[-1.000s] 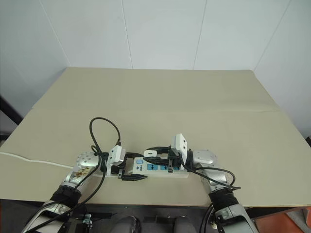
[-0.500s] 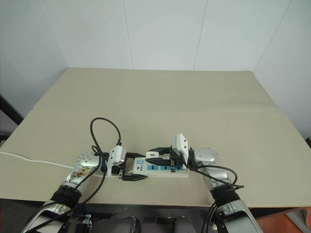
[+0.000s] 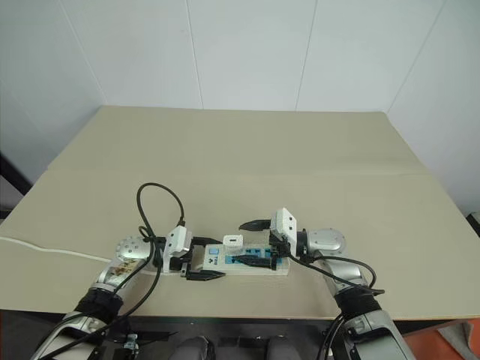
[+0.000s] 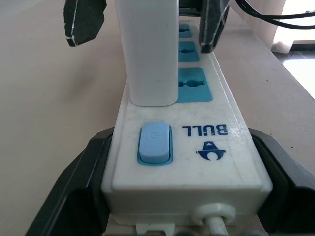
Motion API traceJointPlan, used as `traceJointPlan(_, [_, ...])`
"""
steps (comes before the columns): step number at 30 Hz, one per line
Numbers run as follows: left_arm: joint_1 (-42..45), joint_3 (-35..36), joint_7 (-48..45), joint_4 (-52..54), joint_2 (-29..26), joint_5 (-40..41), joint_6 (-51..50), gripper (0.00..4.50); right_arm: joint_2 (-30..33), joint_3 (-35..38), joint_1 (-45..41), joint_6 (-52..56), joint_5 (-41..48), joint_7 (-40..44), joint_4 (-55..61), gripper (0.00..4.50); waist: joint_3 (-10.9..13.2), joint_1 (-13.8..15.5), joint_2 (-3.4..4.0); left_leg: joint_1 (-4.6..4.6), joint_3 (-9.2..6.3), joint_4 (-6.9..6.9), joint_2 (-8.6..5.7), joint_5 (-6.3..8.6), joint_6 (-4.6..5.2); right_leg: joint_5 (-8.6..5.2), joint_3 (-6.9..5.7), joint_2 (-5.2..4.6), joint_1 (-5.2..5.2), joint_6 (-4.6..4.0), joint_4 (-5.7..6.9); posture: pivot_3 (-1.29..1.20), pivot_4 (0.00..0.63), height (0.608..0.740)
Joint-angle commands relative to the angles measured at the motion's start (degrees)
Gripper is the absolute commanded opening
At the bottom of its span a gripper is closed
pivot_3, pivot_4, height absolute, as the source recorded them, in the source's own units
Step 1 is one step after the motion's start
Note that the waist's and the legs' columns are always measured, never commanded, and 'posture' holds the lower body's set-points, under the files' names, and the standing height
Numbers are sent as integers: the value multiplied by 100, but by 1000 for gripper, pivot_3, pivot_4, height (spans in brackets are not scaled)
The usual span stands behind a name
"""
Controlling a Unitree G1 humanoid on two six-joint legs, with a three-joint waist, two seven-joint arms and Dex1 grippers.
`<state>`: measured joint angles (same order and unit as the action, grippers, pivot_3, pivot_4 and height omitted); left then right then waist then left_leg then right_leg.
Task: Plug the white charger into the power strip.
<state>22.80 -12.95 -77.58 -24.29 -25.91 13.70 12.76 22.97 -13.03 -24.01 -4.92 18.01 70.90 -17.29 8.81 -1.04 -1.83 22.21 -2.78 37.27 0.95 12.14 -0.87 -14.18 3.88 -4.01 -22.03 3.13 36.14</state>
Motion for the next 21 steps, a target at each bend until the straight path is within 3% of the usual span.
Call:
traceJointPlan(1, [-85,-36,12,6,-130,-156,-152,3667,37,-247,226,260,-295,80,-277,4496,-5,6,-6,-2,-2,-4,1,0,0,-2,0,2,0,-3,0,0,150,740])
traceJointPlan(4, [-58,45,-81,319,-240,28,-536,4484,-14,-270,194,212,-337,64,-305,4500,-5,-3,-6,-2,-2,-13,4,0,0,-3,1,8,-5,-6,1,0,150,740])
traceJointPlan(13, [-144,614,-300,1611,-779,855,-1472,4484,-140,-39,128,100,-270,-182,76,4500,-2,-60,-5,-3,-2,-28,27,0,0,-6,4,30,-15,-15,2,0,150,740])
traceJointPlan(21, [-493,1440,8,2843,-1331,1421,-1856,4484,796,683,525,828,446,-180,2035,4500,72,-7,49,43,1,-35,41,1,-1,-9,5,42,-59,-30,-6,0,150,740])
